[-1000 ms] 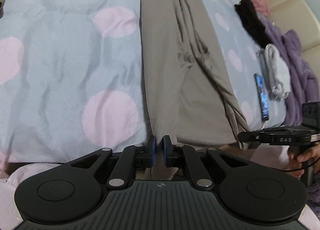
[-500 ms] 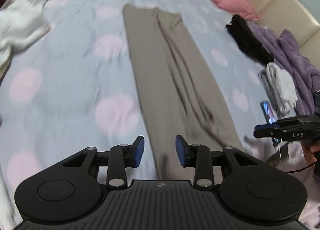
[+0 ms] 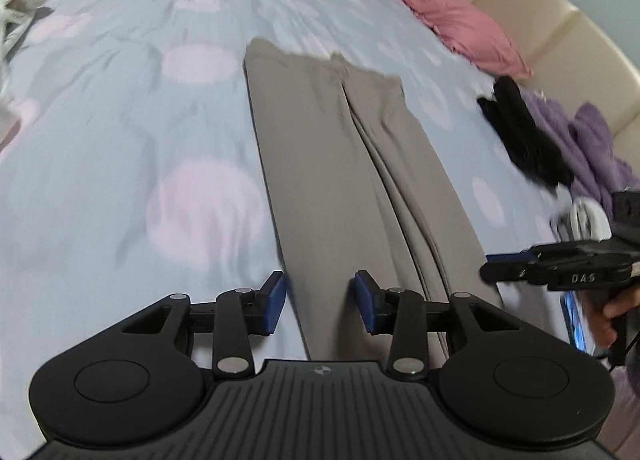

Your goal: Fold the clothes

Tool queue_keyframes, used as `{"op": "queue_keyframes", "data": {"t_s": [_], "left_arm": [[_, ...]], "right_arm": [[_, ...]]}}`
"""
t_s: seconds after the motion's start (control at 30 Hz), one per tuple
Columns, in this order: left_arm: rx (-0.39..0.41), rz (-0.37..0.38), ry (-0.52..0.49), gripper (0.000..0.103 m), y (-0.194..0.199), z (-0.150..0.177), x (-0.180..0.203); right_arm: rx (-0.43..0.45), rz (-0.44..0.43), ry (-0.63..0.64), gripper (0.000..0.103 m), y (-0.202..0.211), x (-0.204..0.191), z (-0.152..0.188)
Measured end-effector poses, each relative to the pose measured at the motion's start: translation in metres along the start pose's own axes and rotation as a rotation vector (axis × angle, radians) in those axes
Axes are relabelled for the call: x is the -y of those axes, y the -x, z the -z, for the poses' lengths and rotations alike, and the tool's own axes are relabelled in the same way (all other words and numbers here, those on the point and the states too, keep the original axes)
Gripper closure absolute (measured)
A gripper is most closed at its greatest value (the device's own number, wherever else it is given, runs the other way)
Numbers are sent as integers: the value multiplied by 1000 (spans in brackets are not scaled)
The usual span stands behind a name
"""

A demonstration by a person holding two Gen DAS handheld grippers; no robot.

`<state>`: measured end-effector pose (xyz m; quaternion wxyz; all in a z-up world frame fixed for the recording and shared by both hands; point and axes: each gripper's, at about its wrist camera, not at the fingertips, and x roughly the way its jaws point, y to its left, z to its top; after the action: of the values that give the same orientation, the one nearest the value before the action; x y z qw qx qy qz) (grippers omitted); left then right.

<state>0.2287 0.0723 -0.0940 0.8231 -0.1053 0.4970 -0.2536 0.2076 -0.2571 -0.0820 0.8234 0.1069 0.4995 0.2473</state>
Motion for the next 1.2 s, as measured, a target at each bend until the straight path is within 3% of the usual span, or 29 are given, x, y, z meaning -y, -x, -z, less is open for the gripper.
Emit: {"op": "queue_keyframes", "data": {"t_s": [0.37, 0.47, 0.63, 0.73, 0.77, 0.8, 0.9, 1.2], "left_arm": [[65, 94, 61, 75, -56, -86, -41], [69, 110, 37, 75, -67, -104, -45], [84, 123, 24, 75, -83, -130, -50], [94, 109, 22, 75, -89, -140, -49], [98, 101, 19, 77, -90, -142, -47], [100, 91, 14, 78, -90, -143, -46], [104, 70, -7, 90, -85, -146, -42], [163, 112, -162, 94, -23, -148, -6]], "right_arm": [[37, -90, -45, 70, -59, 45, -102], [44, -98, -58, 71, -69, 56, -125], [61, -105, -75, 71, -83, 64, -153], [63, -90, -47, 77, -87, 60, -161], [65, -85, -39, 87, -86, 59, -163], [66, -84, -33, 91, -84, 59, -164], [78, -97, 1, 93, -71, 55, -166], [149, -177, 268, 93, 17, 8, -159]]}}
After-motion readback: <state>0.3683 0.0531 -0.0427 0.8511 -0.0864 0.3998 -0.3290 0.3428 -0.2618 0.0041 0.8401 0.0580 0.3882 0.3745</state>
